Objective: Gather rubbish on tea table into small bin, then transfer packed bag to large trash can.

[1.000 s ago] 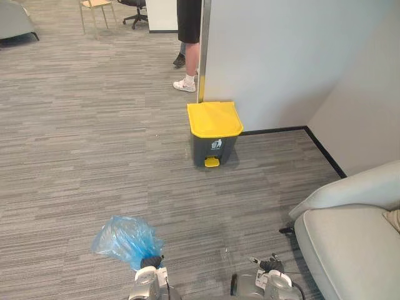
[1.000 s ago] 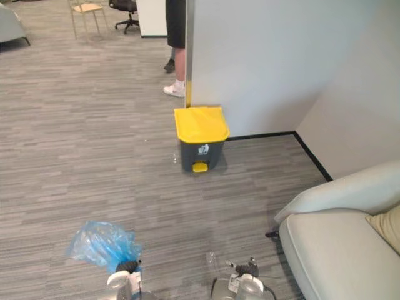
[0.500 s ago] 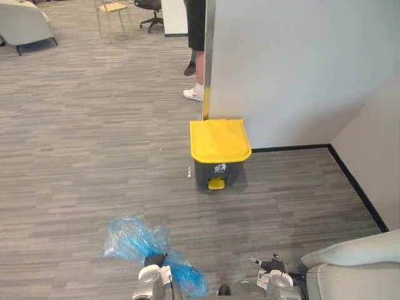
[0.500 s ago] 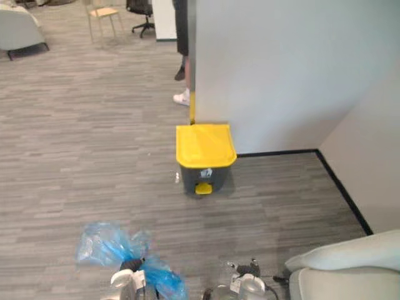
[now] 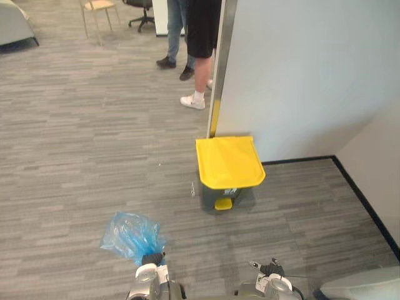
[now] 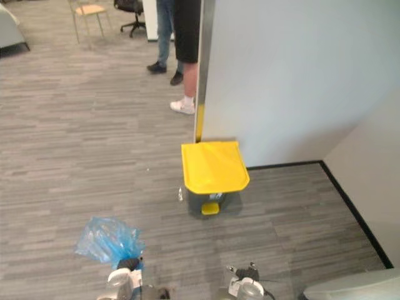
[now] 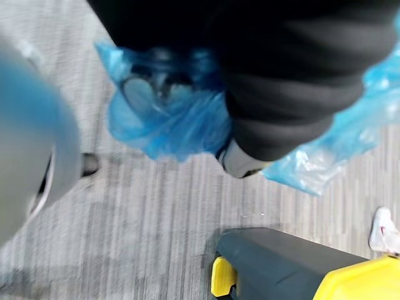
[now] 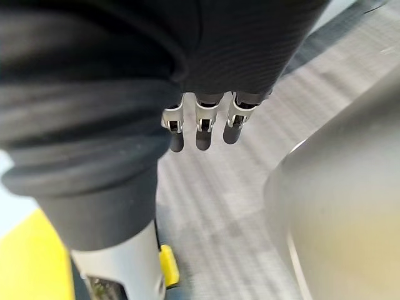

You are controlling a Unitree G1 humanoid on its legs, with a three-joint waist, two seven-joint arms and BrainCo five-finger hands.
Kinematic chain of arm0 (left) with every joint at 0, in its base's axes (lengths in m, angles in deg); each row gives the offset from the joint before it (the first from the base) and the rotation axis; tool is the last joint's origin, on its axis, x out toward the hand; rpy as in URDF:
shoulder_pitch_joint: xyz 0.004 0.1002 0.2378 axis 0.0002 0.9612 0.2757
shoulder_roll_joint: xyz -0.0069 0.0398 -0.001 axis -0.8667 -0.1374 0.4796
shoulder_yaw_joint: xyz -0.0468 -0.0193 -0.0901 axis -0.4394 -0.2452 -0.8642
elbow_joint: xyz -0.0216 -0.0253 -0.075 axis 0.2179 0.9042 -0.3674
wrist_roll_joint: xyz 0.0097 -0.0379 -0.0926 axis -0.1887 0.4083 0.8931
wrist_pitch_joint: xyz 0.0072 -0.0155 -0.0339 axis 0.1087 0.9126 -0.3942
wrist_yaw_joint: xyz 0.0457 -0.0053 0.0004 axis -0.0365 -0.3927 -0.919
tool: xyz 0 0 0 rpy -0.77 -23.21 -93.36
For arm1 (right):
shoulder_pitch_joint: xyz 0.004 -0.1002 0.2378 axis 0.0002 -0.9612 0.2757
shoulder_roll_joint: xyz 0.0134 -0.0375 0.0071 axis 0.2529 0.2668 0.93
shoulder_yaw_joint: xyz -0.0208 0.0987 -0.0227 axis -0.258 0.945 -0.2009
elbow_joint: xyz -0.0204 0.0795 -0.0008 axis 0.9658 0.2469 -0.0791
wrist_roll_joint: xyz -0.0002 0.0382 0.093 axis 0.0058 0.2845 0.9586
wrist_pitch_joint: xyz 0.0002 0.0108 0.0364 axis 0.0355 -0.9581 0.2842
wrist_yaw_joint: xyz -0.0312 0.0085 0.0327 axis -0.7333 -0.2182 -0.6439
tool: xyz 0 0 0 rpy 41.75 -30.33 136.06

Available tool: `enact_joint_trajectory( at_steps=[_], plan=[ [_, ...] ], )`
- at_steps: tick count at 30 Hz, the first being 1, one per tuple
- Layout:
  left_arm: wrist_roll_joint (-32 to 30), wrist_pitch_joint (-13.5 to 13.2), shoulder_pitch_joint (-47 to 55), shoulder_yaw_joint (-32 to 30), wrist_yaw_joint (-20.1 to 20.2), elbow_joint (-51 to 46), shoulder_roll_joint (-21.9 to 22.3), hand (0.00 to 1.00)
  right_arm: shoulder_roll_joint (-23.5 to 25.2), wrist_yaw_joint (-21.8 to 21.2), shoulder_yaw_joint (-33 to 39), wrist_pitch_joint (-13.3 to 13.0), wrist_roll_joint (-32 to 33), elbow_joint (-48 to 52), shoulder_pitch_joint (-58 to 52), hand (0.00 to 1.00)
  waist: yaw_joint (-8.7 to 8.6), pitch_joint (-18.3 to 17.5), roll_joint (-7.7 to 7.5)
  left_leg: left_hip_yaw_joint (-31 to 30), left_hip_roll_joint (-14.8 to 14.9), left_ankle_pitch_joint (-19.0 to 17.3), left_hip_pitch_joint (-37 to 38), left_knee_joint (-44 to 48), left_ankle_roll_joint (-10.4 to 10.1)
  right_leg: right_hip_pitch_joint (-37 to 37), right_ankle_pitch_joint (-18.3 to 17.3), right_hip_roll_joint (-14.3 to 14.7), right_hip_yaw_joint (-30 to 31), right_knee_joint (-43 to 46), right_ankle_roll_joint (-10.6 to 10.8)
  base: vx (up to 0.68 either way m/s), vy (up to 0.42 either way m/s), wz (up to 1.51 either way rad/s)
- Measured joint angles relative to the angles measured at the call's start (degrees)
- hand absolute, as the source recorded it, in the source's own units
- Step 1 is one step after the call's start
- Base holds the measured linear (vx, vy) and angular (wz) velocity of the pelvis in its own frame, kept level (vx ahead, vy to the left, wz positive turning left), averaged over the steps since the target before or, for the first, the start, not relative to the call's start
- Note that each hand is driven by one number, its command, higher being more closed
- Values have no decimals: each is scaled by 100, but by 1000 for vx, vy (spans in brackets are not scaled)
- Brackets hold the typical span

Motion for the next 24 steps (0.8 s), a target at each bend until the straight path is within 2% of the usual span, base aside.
enact_joint_trajectory(
  at_steps=[1, 2, 4, 5, 6, 7, 8, 9, 10, 12, 14, 16, 18, 20, 21, 22, 24],
  plan=[
    [0, 0, -12, -3, -1, 5, 4, 100, -1, -1, 4, -3, 0, 21, 13, 0, -14, 6, 1, -27, 0, -2, 78, -66, -6, -108, -84, 12, -77, -147, -41, 268, -94, 40],
    [1, 3, -2, -7, -2, 48, 22, 100, -2, -2, 38, 1, 1, 39, 33, 0, -28, 17, 14, -40, 21, 2, 263, -163, -13, -199, -185, 48, -245, -596, -174, 296, -136, 23],
    [0, 14, 21, -12, -2, 98, 55, 100, -5, -2, 68, -2, 1, 45, 55, 0, -67, 36, 59, -104, 123, -40, 473, -234, -84, -196, -184, 217, -378, -1534, -281, 305, -193, 30],
    [0, 11, 12, -11, 2, 96, 69, 100, -2, 0, 67, 0, 0, 46, 71, 0, -120, 41, 68, -229, 202, -151, 522, -246, -267, -126, 13, 343, -407, -2451, -342, 292, -239, 52],
    [-2, 9, 14, -4, 10, 97, 67, 100, 8, -17, 33, 11, -1, -8, 53, 0, -129, 19, -32, -355, 150, -257, 606, -277, -426, 19, 450, 358, -326, -3274, -355, 391, -297, 56],
    [-5, 15, -17, -6, 17, 218, 196, 100, -86, -30, 145, 13, -3, -17, 64, 0, -139, 34, 129, -521, 298, -376, 776, -306, -514, 107, 529, 475, -468, -3088, -614, 337, -247, 36],
    [0, 15, -8, -5, 19, 229, 231, 100, -108, -26, 174, 14, -3, -21, 68, 0, -139, 22, 180, -536, 349, -374, 776, -287, -511, 107, 447, 520, -485, -3054, -639, 339, -246, 31],
    [-10, 14, -2, 57, 71, 251, 220, 100, -129, -30, 224, 24, 2, -12, 78, 0, -161, 5, 258, -650, 450, -366, 784, -222, -509, 114, 190, 563, -604, -2917, -635, 362, -298, 34],
    [-15, 6, -20, 54, 131, 244, 223, 100, -131, -32, 255, 18, 3, -15, 70, 0, -186, -3, 289, -799, 592, -274, 768, -74, -535, 234, -7, 626, -780, -2822, -773, 362, -298, 36],
    [-17, 5, -32, 67, 146, 243, 224, 100, -130, -34, 279, 23, 3, -37, 48, 0, -192, -8, 304, -811, 727, -184, 758, 143, -561, 460, -55, 704, -904, -2939, -834, 240, -193, 31],
    [-42, 4, -38, 55, 149, 179, 238, 100, -127, -30, 236, 25, 9, -67, -16, 0, -192, -16, 300, -799, 963, 9, 571, 856, -791, 981, -72, 843, -1105, -3356, -902, 280, -194, 41],
    [-57, -6, -28, 39, 151, 169, 220, 100, -144, -30, 184, 21, 13, -152, -19, 0, -187, -28, 281, -724, 1067, -47, 302, 1457, -819, 1329, 10, 903, -1120, -3766, -979, 203, -64, 14],
    [-58, -3, 39, -3, 147, 163, 225, 100, -128, -28, 159, 49, 23, -204, -5, 0, -160, -68, 249, -345, 1010, -307, 2, 1451, -733, 1586, 158, 882, -1030, -4155, -936, 170, 29, -18],
    [-59, -2, 82, -6, 142, 92, 224, 100, -102, -28, 159, 64, 25, -242, 28, 0, -139, -60, 231, -252, 860, -333, -217, 892, -581, 1721, 257, 778, -843, -4288, -795, 158, 136, -39],
    [-64, 0, 84, 0, 141, 91, 225, 100, -109, -28, 160, 66, 24, -247, 27, 0, -144, -75, 247, -239, 800, -110, -252, 445, -430, 1733, 299, 750, -759, -4290, -725, 150, 197, -49],
    [-85, 4, 80, -4, 139, 93, 257, 100, -137, -27, 159, 65, 24, -242, 21, 0, -148, -107, 305, -269, 777, 294, -271, 61, -638, 1729, 329, 771, -641, -4299, -663, 135, 227, -67],
    [-119, 4, 147, -28, 121, 101, 175, 100, -94, -32, 128, 72, 23, -226, -60, 0, -108, -255, 241, -71, 559, 300, -127, -22, -587, 1732, 452, 678, -268, -4537, -422, 120, 230, -64]
  ],
)
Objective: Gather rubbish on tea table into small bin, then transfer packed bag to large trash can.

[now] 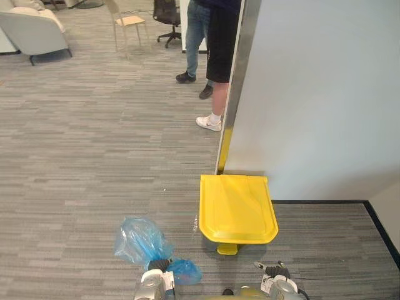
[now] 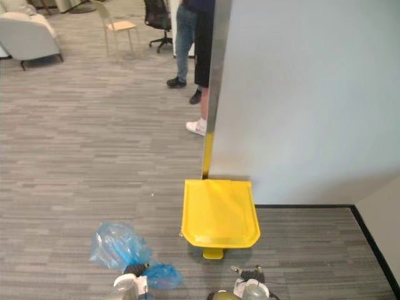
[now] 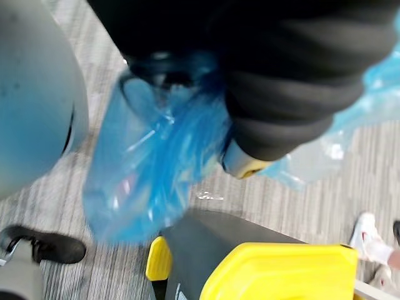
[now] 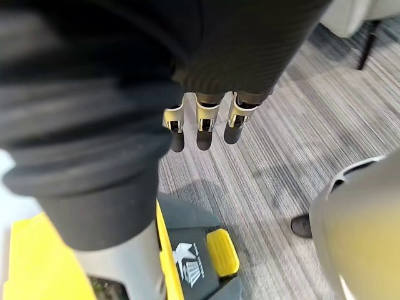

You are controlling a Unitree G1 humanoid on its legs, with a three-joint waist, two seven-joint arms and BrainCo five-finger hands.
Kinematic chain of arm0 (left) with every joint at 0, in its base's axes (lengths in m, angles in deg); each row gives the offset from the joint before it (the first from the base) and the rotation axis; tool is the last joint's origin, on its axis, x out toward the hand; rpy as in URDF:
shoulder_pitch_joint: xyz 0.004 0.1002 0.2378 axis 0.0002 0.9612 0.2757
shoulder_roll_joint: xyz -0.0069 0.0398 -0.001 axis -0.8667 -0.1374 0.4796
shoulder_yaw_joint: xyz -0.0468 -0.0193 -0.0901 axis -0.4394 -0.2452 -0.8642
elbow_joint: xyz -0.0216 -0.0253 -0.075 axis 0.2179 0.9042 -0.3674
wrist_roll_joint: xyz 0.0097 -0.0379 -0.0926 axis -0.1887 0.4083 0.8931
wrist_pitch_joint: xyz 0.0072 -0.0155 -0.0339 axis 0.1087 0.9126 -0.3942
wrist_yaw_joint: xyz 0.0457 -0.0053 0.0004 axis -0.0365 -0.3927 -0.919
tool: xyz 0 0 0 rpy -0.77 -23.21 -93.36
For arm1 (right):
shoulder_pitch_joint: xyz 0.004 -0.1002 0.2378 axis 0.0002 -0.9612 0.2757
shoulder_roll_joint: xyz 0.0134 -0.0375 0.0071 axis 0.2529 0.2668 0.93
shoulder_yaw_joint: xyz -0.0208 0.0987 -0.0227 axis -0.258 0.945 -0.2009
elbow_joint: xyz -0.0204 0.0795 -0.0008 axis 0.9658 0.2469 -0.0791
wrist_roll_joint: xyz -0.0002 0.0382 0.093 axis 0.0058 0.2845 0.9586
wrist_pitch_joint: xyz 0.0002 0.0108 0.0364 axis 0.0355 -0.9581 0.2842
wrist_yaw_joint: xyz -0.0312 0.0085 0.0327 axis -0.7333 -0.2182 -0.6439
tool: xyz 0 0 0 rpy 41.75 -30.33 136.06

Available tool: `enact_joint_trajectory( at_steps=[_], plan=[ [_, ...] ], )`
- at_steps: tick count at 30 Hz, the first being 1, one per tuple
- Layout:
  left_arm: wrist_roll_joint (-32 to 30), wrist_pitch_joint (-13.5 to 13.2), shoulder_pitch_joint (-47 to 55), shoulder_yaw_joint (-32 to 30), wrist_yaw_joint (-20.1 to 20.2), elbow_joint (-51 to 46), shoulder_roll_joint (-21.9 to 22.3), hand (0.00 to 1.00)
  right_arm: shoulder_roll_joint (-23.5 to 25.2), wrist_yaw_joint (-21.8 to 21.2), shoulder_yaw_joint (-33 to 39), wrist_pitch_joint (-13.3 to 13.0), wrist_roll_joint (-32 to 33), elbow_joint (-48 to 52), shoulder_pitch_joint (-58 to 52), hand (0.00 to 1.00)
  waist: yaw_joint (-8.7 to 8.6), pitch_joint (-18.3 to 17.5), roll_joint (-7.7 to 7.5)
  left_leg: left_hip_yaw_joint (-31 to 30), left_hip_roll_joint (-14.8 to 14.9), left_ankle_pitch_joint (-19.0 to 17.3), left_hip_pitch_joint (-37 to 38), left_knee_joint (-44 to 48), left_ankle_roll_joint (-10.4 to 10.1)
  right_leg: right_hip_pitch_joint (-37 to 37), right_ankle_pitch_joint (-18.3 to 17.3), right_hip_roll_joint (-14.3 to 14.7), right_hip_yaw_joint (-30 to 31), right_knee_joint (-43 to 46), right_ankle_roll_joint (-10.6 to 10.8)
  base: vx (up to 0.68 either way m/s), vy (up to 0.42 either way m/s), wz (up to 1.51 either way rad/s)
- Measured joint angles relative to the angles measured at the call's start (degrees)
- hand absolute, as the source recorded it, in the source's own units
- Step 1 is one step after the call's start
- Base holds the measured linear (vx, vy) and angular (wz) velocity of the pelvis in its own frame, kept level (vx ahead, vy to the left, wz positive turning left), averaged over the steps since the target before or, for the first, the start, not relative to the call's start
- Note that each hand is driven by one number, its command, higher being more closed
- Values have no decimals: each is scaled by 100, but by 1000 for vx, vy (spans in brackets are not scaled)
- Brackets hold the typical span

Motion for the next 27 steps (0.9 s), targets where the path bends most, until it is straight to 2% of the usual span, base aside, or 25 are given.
enact_joint_trajectory(
  at_steps=[1, 4, 7, 10, 16, 18, 21, 23, 24, 25, 27],
  plan=[
    [-6, 1, -2, 4, 1, 2, -28, 100, 47, -2, 4, 1, -2, 2, -10, 0, -39, -63, -102, 73, -74, -12, 0, -1, 23, 0, 43, -75, 67, -82, 69, 81, 226, -32],
    [-57, 0, -17, 24, 6, 70, -39, 100, 92, -32, 29, 10, -4, -2, -77, 0, -40, -110, -178, 247, -252, 28, 24, -112, 96, 7, 212, -208, 207, -310, 168, 7, 168, -21],
    [-70, 1, 27, 24, 6, 98, -45, 100, 93, -39, 33, 2, -7, 51, -106, 0, -44, -103, -177, 261, -334, 75, 141, -332, 170, 8, 245, -246, 242, -354, 194, -34, 59, -6],
    [-111, -10, 76, 23, 10, 99, -27, 100, 52, -42, 21, 2, -14, 53, -100, 0, -34, -77, -99, 384, -342, 229, 402, -804, 179, -21, 293, -171, 360, -450, 182, -144, -28, -26],
    [-109, -23, 89, -52, 12, 98, 9, 100, 18, -41, -52, 4, -24, 52, -90, 0, 0, -71, -109, 505, -335, 213, 400, -802, 179, -52, 406, -106, 488, -494, 167, 6, 4, -12],
    [-109, -24, 67, -167, 12, 95, 21, 100, -13, -45, -171, 4, -26, 49, -67, 0, 28, -39, -142, 577, -340, 139, 389, -716, 194, -191, 326, -130, 542, -268, 184, 13, 28, -22],
    [-107, -23, -36, -216, 10, 113, 21, 100, -45, -44, -197, 4, -27, 48, 12, 0, 56, 160, -168, 554, -305, -174, 403, -413, 308, -490, 94, -273, 485, 744, 296, -47, 24, -5],
    [-107, -20, -173, -280, 0, 204, 33, 100, -145, -45, -159, 0, -41, 49, 45, 0, 53, 290, -135, 458, -309, -338, 617, -337, 409, -1224, -84, -411, 286, 2156, 338, -43, 49, 7],
    [-107, -22, -207, -282, -1, 249, -22, 100, -150, -41, -133, 7, -50, 52, 42, 0, 57, 318, -150, 366, -199, -505, 599, -86, 422, -1443, -139, -377, 160, 2150, 196, 40, 11, 15],
    [-107, -24, -220, -280, -1, 267, -45, 100, -150, -39, -134, 8, -53, 53, 45, 0, 64, 330, -162, 344, -159, -566, 600, -5, 411, -1534, -117, -375, 81, 2105, 176, 90, -34, 20],
    [-107, -21, -256, -228, -6, 318, -181, 100, -123, -37, -132, -5, -42, 78, 112, 0, 69, 411, -233, 261, -19, -821, 599, 328, 310, -2018, 208, -341, -99, 1592, 137, 198, -106, 27]
  ],
)
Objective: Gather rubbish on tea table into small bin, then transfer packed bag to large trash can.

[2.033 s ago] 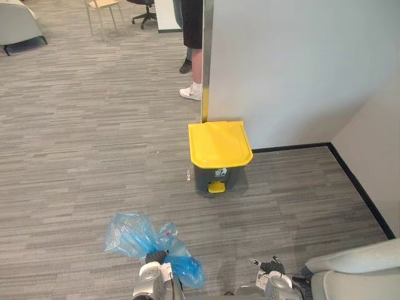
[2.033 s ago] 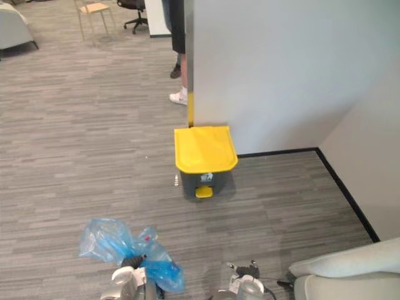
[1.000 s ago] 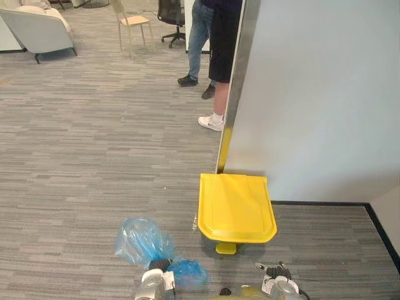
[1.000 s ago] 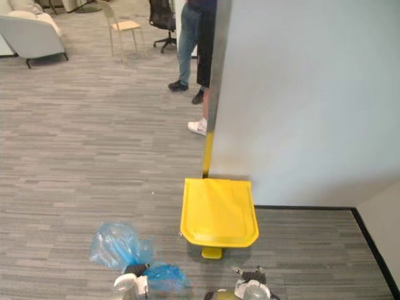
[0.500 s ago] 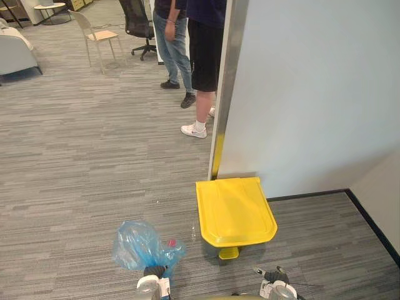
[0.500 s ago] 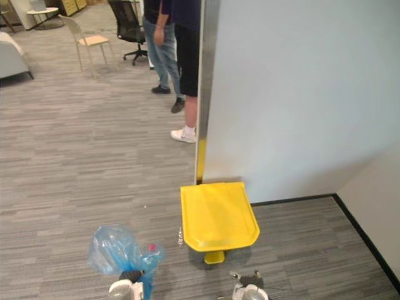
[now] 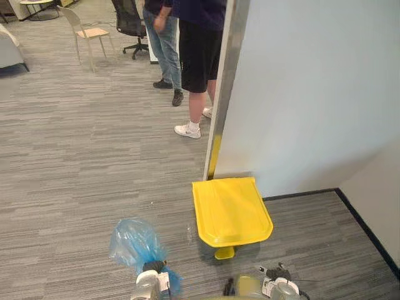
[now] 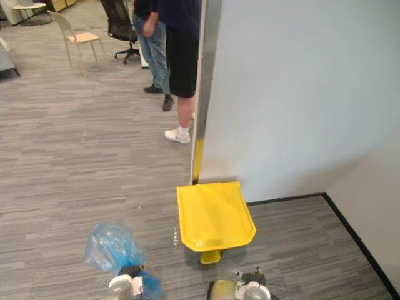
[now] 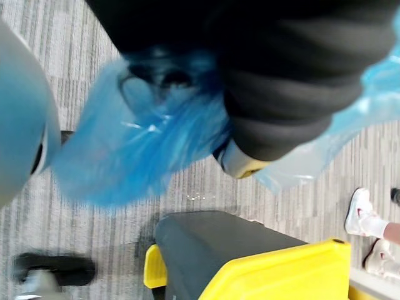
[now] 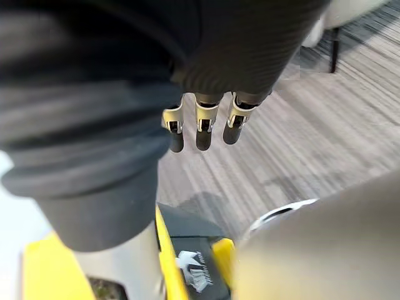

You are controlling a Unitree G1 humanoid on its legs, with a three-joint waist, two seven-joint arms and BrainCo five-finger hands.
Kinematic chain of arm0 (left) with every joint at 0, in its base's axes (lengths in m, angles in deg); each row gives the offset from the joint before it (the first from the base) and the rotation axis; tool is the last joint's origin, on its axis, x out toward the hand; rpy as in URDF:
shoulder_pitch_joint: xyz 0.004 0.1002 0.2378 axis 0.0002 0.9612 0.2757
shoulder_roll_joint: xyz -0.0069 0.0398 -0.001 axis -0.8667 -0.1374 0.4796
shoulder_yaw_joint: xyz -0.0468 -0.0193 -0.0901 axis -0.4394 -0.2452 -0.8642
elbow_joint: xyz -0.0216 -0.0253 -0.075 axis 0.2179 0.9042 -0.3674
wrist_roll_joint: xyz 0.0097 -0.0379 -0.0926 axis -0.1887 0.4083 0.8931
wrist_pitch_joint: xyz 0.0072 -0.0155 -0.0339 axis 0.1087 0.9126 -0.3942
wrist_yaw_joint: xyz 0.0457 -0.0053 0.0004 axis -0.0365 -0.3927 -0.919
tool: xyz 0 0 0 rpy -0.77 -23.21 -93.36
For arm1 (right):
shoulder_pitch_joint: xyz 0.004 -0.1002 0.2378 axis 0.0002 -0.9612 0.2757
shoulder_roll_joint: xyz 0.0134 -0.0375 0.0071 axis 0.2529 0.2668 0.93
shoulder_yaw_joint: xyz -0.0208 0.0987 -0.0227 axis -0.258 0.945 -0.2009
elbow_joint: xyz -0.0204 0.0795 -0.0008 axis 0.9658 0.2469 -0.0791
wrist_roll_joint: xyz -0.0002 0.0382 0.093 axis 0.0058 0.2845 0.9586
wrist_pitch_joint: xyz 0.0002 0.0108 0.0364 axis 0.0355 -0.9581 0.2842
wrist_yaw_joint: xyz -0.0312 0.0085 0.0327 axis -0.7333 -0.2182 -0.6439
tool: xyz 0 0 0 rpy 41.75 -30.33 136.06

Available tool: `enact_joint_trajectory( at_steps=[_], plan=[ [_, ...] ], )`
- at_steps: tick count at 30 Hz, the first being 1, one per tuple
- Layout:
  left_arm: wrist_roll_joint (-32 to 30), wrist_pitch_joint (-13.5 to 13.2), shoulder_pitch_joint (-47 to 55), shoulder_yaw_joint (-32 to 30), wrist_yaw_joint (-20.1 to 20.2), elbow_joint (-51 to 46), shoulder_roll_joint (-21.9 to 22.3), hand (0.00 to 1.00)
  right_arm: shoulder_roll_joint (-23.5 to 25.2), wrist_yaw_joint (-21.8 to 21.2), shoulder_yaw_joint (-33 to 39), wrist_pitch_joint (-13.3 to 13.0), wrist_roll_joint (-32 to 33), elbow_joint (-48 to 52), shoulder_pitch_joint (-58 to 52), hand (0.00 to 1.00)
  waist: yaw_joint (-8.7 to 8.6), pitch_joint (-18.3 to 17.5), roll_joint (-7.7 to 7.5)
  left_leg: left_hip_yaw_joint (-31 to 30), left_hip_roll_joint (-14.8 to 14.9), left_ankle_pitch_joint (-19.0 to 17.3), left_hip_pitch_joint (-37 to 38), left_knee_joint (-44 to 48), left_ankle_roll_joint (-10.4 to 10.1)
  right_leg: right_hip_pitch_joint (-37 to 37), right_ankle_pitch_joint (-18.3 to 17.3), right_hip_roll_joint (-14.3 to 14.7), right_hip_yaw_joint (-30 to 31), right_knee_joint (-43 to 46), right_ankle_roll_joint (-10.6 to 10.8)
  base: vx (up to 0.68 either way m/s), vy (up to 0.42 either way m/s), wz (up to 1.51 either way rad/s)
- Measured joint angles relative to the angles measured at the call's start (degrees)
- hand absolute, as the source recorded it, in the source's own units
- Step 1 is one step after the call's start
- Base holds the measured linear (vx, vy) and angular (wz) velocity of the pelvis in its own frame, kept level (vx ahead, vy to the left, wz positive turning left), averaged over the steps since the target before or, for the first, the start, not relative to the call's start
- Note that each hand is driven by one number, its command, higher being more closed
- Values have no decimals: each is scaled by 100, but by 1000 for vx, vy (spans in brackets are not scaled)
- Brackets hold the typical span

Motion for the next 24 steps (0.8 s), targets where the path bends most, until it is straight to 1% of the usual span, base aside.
enact_joint_trajectory(
  at_steps=[1, 2, 3, 4, 5, 6, 8, 9, 12, 14, 17, 24],
  plan=[
    [-2, -1, 4, 21, -2, 16, -12, 100, 3, 9, 1, -4, -24, -8, 14, 0, -6, 15, 57, -107, 133, -146, 9, 136, -38, 319, 197, 62, -31, -139, 32, 186, -107, 30],
    [-1, -7, -3, 23, 1, 4, -22, 100, 15, 15, 5, 1, -32, -15, 20, 0, 35, 16, 18, -158, 110, -194, 10, 170, -79, 460, 217, 53, -26, -366, 72, 328, -172, 32],
    [-1, -22, -175, 17, -2, 16, -102, 100, 119, 9, 31, 4, -43, -62, 89, 0, 147, 220, -120, -258, 41, -299, 32, 444, -362, 829, 383, -74, -45, -599, -58, 283, -152, 27],
    [-3, -15, -243, 28, 9, -5, -35, 100, 87, 10, 168, 15, -134, -21, 274, 0, 147, 378, 12, -436, 125, -315, -1, 602, -393, 778, 240, -76, -153, -207, -148, 371, -207, 38],
    [-3, -15, -255, 27, 12, -10, 28, 100, 83, 18, 249, 18, -153, -21, 296, 0, 118, 407, 47, -533, 116, -317, 12, 604, -393, 760, 59, -103, -188, -22, -181, 196, -124, 45],
    [-6, -15, -257, 25, 12, -10, 78, 100, 83, 16, 274, 17, -160, -18, 281, 0, 123, 383, 93, -626, 132, -313, 14, 587, -397, 770, -124, -110, -231, 77, -177, 220, -111, 38],
    [-17, -15, -239, 23, 18, -12, 108, 100, 94, 8, 295, 15, -188, -4, 281, 0, 146, 355, 143, -733, 194, -309, 12, 594, -393, 832, -298, -108, -286, 150, -191, 196, -69, 33],
    [-33, -14, -237, 26, 22, -14, 114, 100, 108, 7, 296, 7, -190, -2, 281, 0, 151, 355, 143, -810, 208, -309, 12, 602, -394, 857, -338, -106, -287, 182, -207, 150, -41, 33],
    [-85, -10, -254, 18, 56, -15, 151, 100, 145, 7, 295, 8, -189, -6, 259, 0, 145, 360, 132, -963, 295, -313, -14, 702, -397, 991, -353, -111, -418, 203, -205, 94, -11, 37],
    [-119, -8, -273, 16, 126, -25, 162, 100, 164, 10, 264, 12, -186, -10, 228, 0, 166, 322, 53, -996, 322, -314, -220, 952, -399, 1012, -353, -159, -504, 173, -203, 26, 26, 32],
    [-117, -6, -294, 18, 120, -35, 132, 100, 210, 19, 198, 12, -179, -10, 229, 0, 165, 282, -19, -1049, 328, -315, -562, 1173, -400, 941, -352, -160, -504, -28, -181, -12, 31, 17],
    [-125, 0, -271, 90, 117, -58, 118, 100, 214, 31, 200, 9, -148, -6, 226, 0, 134, 268, -29, -1094, 372, -316, -604, 1179, -402, 933, -345, -146, -533, -61, -166, -14, 2, 1]
  ],
)
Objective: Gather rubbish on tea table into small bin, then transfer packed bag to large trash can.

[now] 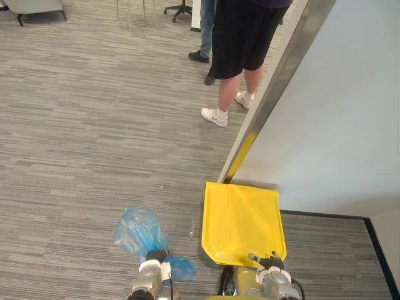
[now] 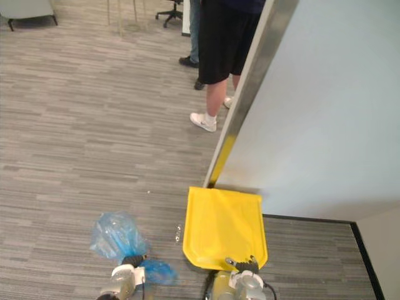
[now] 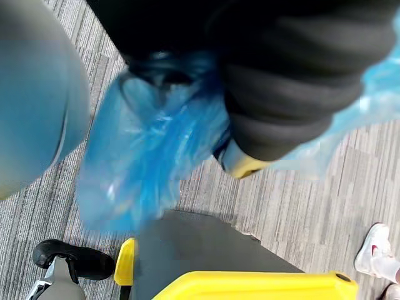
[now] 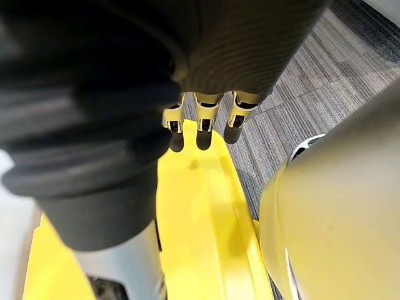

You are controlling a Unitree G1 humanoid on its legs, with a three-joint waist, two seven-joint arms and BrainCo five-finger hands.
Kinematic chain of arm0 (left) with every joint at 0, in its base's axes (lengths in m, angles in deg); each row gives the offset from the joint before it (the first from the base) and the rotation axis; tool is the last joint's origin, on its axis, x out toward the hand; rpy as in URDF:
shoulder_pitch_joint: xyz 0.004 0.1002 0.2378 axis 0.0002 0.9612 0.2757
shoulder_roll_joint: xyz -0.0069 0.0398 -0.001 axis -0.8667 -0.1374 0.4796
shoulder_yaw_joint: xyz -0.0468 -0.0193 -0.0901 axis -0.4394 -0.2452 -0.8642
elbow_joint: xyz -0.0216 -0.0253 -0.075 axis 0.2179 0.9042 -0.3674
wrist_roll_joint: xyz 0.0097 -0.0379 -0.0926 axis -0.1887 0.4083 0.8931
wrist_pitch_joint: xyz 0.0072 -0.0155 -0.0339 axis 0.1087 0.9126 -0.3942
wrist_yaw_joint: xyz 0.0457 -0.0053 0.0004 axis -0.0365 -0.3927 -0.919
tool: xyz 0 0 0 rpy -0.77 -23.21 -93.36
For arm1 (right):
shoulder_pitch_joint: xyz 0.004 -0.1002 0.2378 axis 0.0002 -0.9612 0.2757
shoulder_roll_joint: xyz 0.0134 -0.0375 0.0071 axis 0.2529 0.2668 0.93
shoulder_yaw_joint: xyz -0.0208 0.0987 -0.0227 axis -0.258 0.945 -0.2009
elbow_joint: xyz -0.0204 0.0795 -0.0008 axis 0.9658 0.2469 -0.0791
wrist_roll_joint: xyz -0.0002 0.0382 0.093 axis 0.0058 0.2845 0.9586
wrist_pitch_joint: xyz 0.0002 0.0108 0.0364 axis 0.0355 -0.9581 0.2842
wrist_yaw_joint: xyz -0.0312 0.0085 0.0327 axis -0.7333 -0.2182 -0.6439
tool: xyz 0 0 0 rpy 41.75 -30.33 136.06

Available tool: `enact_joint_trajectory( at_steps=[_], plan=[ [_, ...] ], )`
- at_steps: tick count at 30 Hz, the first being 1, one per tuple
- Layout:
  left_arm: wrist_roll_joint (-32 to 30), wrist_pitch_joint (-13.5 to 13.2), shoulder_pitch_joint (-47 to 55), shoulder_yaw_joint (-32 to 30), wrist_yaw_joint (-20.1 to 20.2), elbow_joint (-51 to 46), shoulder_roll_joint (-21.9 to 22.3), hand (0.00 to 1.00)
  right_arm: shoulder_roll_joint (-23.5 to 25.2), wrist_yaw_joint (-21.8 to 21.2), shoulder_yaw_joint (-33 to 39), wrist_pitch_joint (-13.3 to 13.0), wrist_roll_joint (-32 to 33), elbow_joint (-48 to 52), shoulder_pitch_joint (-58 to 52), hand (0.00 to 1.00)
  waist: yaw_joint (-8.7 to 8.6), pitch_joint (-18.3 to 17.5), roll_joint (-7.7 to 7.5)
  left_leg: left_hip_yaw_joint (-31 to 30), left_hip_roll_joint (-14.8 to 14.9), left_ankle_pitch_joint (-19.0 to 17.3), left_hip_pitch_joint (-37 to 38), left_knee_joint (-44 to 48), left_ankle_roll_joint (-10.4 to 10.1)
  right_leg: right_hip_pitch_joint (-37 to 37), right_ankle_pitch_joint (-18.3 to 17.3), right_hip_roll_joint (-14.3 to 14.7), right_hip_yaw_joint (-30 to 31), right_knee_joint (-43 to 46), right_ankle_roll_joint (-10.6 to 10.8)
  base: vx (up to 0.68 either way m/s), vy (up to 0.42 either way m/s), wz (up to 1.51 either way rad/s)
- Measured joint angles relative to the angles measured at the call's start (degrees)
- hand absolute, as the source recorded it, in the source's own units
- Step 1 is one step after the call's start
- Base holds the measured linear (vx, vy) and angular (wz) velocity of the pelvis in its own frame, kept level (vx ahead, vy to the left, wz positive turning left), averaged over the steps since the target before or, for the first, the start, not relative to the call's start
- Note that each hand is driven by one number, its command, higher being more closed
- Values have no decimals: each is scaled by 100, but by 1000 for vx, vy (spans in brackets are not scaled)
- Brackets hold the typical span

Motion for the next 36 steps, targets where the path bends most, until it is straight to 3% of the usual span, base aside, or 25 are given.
enact_joint_trajectory(
  at_steps=[9, 12, 13, 16, 18, 19, 20, 21, 22, 23, 24, 25, 27, 31, 32, 34, 36],
  plan=[
    [-63, 1, 122, 88, 0, -1, -24, 100, 2, -5, 20, 2, 7, 2, -105, 0, -77, -181, -18, 189, -78, 38, 402, -500, -59, 93, 66, -52, 98, 51, 103, -82, -7, -1],
    [-62, 4, 122, 177, 0, 44, -21, 100, 10, -24, 48, -8, 11, 11, -174, 0, -108, -278, -40, 290, -101, 189, 325, -687, -50, -35, 475, 3, 231, -138, 367, -180, -8, -3],
    [-54, -5, 150, 165, -4, 53, -21, 100, 4, -21, 90, 5, 13, 83, -204, 0, -97, -408, 72, 449, 22, 433, 233, -978, -77, -270, 399, 48, 483, 379, 285, -151, -28, -12],
    [-24, 8, 272, 168, -4, 49, -48, 100, 7, -16, 77, 9, -10, 88, -452, 0, -154, -524, -118, 460, -21, 601, 207, -1021, -145, -233, -87, -159, 675, 1869, 367, -149, -118, -2],
    [21, 48, 289, 149, -2, 61, -29, 100, -9, -17, 75, 11, -40, 17, -460, 0, -171, -637, -155, 566, -43, 703, 164, -1113, -55, -241, -9, 69, 541, 1269, 458, -116, -64, -50],
    [22, 56, 303, 120, -1, 94, 69, 100, -47, -3, 77, 9, -46, 11, -410, 0, -31, -788, 127, 623, -83, 761, 71, -1391, 214, 145, -65, 336, 703, 279, 407, -180, -15, -105],
    [70, 7, 333, -23, -19, 14, 132, 100, 9, 15, 123, 50, -51, -27, -316, 0, 17, -747, 7, 855, -237, 1123, 84, -1687, -25, 252, -613, 100, 745, 719, 185, -173, -50, -101],
    [92, 21, 318, -4, -29, 19, 86, 100, 0, 2, 33, 67, -57, -117, -305, 0, 15, -754, -95, 903, -345, 1167, 94, -1701, -20, 390, -780, 78, 826, 371, 304, -189, -141, -87],
    [131, 47, 270, 59, -50, 57, 54, 100, -48, -37, -28, 97, -52, -173, -266, 0, -9, -682, 16, 903, -304, 1206, -36, -1672, -44, 591, -757, 230, 820, -339, 139, -166, -121, -28],
    [137, 46, 320, 175, -65, 62, 85, 100, -170, -19, -32, 78, -55, -232, -215, 0, -33, -688, 120, 785, -268, 1275, -167, -1736, 65, 717, -446, 384, 806, -885, 86, -247, -71, -23],
    [144, 27, 342, 221, -64, 34, 94, 100, -277, -11, 11, 107, -52, -271, -220, 0, -30, -680, 144, 542, -395, 1376, -216, -1878, 166, 712, -300, 424, 804, -1049, 50, -197, 2, -5],
    [149, 18, 334, 218, -86, 23, 73, 100, -294, 0, 17, 111, -53, -271, -225, 0, -20, -659, 181, 523, -398, 1466, -214, -1929, 129, 688, -270, 424, 788, -1038, 42, -131, 7, 1],
    [224, 17, 332, 220, -106, 10, 42, 100, -298, 32, 4, 117, -50, -273, -237, 0, -53, -607, 169, 483, -415, 1610, -324, -1999, -9, 517, -275, 399, 741, -874, 35, -160, -46, 18],
    [246, 18, 336, 214, -109, -29, -27, 100, -229, 66, -29, 124, -45, -248, -231, 0, -122, -631, 129, 475, -405, 1922, -533, -2301, 78, 223, -38, 251, 489, -958, -61, -135, -22, 24],
    [246, 22, 330, 200, -109, -41, -26, 100, -210, 70, -29, 124, -44, -247, -243, 0, -134, -619, 111, 540, -374, 1909, -558, -2200, 101, 215, -21, 228, 459, -969, -63, -95, 17, 22],
    [244, 22, 362, 174, -105, -65, -18, 100, -216, 80, 23, 122, -41, -243, -379, 0, -173, -624, 43, 625, -404, 1530, -581, -1473, 249, 327, -3, 60, 331, -1023, -23, -97, 74, 26],
    [244, 25, 439, 180, -105, -56, -24, 100, -234, 78, 53, 102, -34, -248, -405, 0, -283, -715, 154, 671, -482, 1527, -398, -1950, 144, 423, 121, 78, 325, -1291, 142, -60, 136, 14]
  ],
)
